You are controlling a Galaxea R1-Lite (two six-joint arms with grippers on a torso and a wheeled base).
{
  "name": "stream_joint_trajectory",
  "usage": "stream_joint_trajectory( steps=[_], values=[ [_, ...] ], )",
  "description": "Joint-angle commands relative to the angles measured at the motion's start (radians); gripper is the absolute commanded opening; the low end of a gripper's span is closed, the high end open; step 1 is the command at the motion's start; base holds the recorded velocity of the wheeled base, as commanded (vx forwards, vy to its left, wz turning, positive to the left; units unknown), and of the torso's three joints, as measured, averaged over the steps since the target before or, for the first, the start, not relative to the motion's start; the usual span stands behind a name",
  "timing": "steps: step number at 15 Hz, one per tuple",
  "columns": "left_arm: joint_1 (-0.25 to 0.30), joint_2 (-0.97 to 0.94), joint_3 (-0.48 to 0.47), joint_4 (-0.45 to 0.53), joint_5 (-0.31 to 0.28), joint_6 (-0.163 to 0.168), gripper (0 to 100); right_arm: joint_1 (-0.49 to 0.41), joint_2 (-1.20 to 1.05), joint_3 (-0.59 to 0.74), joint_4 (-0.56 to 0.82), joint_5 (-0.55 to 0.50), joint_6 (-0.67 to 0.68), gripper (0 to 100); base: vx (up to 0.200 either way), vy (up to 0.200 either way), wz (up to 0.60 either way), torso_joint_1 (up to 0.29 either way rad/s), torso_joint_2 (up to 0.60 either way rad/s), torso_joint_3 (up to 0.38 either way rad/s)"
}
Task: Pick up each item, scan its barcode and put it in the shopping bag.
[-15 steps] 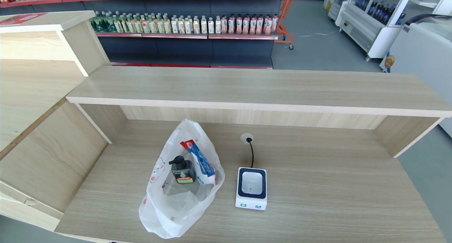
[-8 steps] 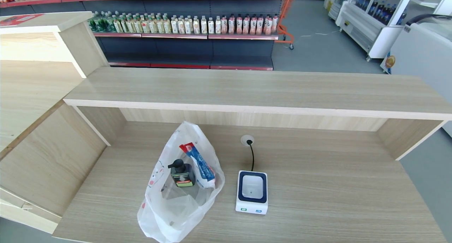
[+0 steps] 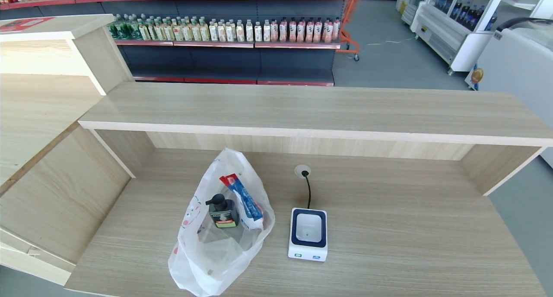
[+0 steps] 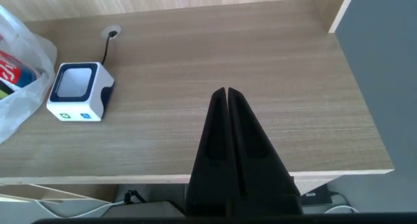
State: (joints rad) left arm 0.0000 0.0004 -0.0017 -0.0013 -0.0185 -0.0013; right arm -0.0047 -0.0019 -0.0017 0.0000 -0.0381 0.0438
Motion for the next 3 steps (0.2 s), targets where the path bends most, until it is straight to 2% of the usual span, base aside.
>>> stream_joint_trajectory(
  steps=[1,3],
  values=[
    [0.0,0.0,0.0,0.0,0.0,0.0,100,0.0,0.002,0.0,0.0,0.0,0.001,0,0.0,0.0,0.0,0.0,0.0,0.0],
    [0.0,0.0,0.0,0.0,0.0,0.0,100,0.0,0.002,0.0,0.0,0.0,-0.001,0,0.0,0.0,0.0,0.0,0.0,0.0]
  ],
)
